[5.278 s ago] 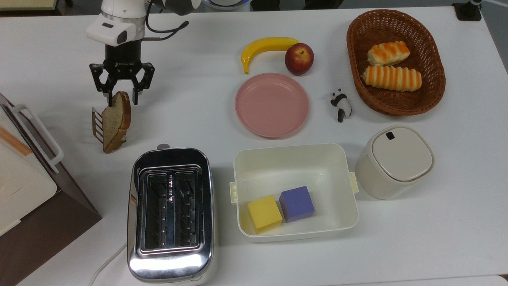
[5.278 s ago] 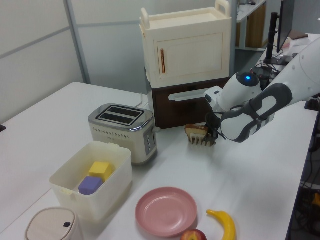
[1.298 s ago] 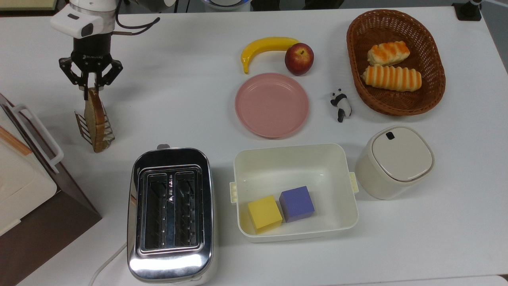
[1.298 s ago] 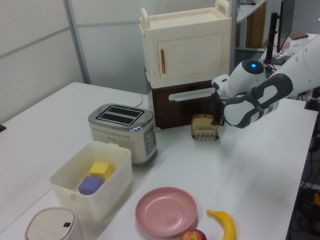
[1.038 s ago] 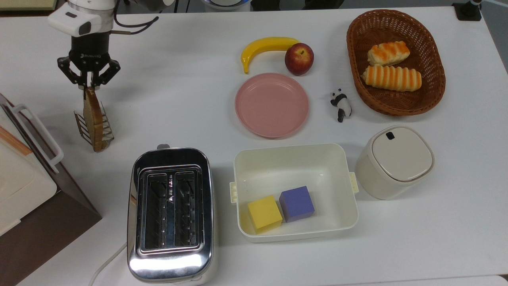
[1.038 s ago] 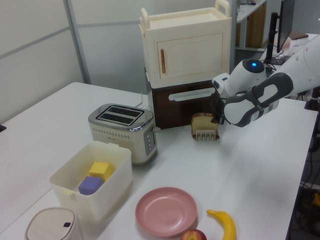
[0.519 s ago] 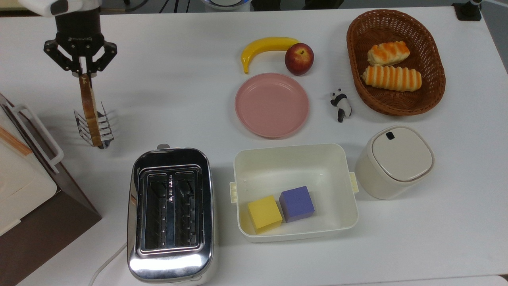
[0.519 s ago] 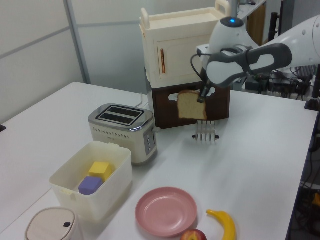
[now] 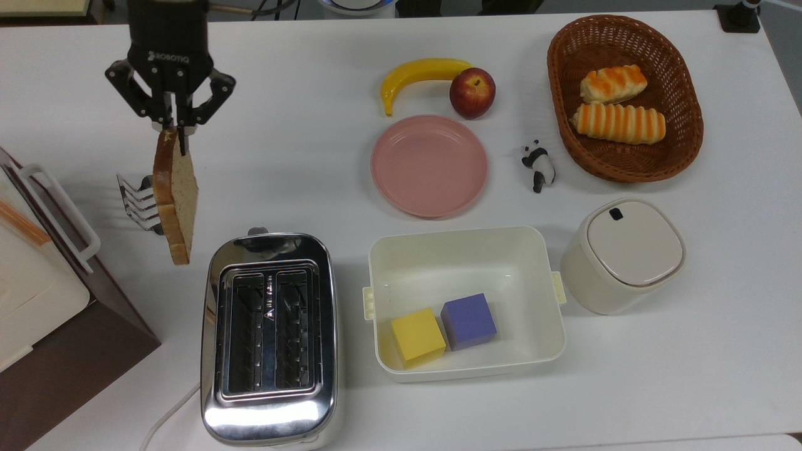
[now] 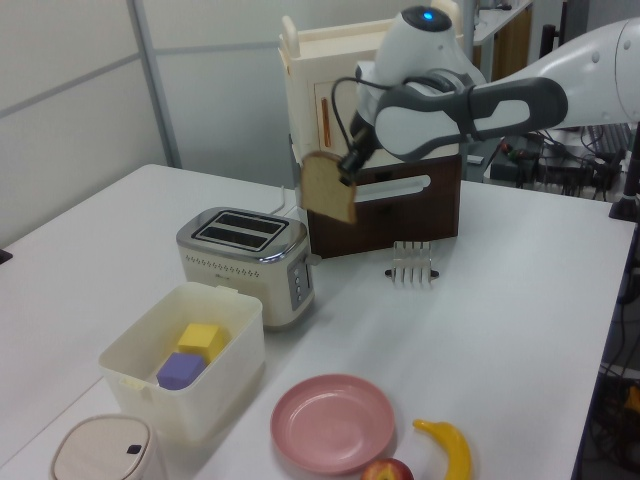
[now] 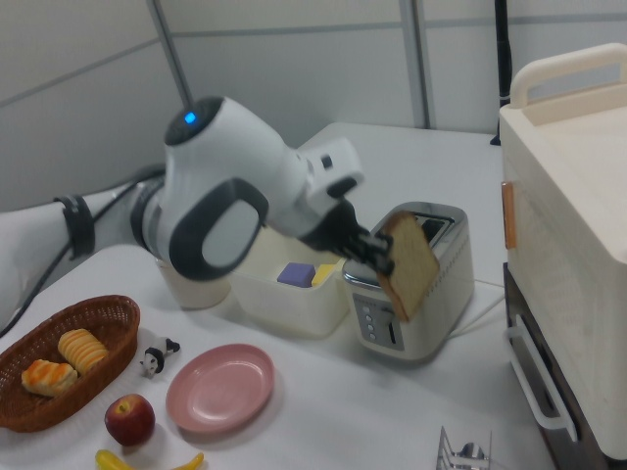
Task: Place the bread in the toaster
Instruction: 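Lift the bread slice up out of the wire rack, then carry the bread slice over the toaster and lower it into a slot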
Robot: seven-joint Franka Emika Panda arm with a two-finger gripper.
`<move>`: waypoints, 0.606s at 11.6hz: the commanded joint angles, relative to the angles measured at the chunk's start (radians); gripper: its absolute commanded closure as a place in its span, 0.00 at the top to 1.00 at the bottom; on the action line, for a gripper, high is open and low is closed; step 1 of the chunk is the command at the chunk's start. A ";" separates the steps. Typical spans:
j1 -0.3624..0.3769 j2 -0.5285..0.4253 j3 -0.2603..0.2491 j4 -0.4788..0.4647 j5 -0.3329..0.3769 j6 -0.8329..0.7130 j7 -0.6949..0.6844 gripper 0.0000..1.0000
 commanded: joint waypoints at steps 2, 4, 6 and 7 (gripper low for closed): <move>0.084 0.111 -0.007 0.205 0.014 -0.027 0.195 0.00; 0.100 0.180 -0.006 0.257 0.008 -0.016 0.248 0.00; 0.123 0.245 0.002 0.288 0.008 0.010 0.265 0.00; 0.123 0.265 0.012 0.287 0.008 0.063 0.277 0.00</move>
